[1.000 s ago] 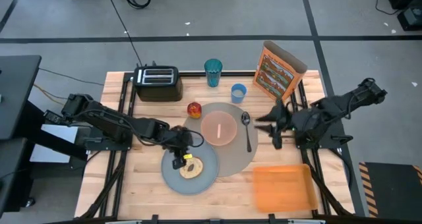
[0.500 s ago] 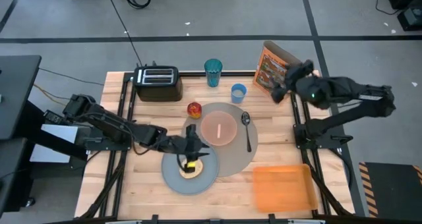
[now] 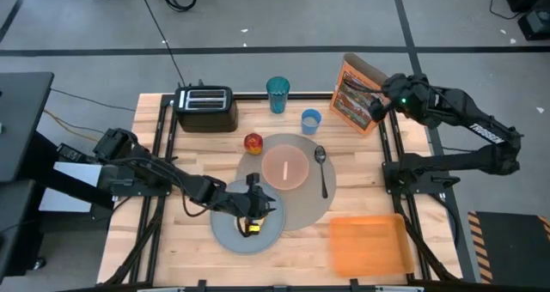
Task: Arrange a breakfast setting
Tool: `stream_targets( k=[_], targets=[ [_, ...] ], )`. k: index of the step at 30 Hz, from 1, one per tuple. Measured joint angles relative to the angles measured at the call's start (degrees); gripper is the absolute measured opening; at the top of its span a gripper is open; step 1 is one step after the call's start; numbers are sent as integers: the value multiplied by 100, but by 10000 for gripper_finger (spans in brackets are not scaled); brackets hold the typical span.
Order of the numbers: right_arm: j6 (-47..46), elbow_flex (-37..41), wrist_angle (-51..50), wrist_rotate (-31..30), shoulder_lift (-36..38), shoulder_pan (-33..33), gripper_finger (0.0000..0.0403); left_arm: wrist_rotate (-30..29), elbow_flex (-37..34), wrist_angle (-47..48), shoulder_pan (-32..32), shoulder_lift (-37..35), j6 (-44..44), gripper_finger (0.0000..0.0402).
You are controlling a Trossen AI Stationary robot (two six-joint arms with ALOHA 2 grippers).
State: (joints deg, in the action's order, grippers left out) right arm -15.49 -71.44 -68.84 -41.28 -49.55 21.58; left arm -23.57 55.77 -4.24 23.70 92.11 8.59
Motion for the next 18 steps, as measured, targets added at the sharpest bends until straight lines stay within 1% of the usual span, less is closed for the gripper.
stream_targets(
  k=[2,7,11,14,18],
  targets=[
    [-7,0,-164,227,12,221,391,-11,-5,-74,0,110,5,126],
    [-91,0,-468,231,111,644,390,-7,0,-226,34,332,21,126],
    [-92,1,-660,638,188,885,389,-1,-2,-241,81,362,42,126],
    [-83,81,-717,735,204,1057,389,2,-2,-275,97,362,61,126],
    [177,360,-450,1097,201,1305,389,-2,-2,-407,128,362,-12,126]
  ],
)
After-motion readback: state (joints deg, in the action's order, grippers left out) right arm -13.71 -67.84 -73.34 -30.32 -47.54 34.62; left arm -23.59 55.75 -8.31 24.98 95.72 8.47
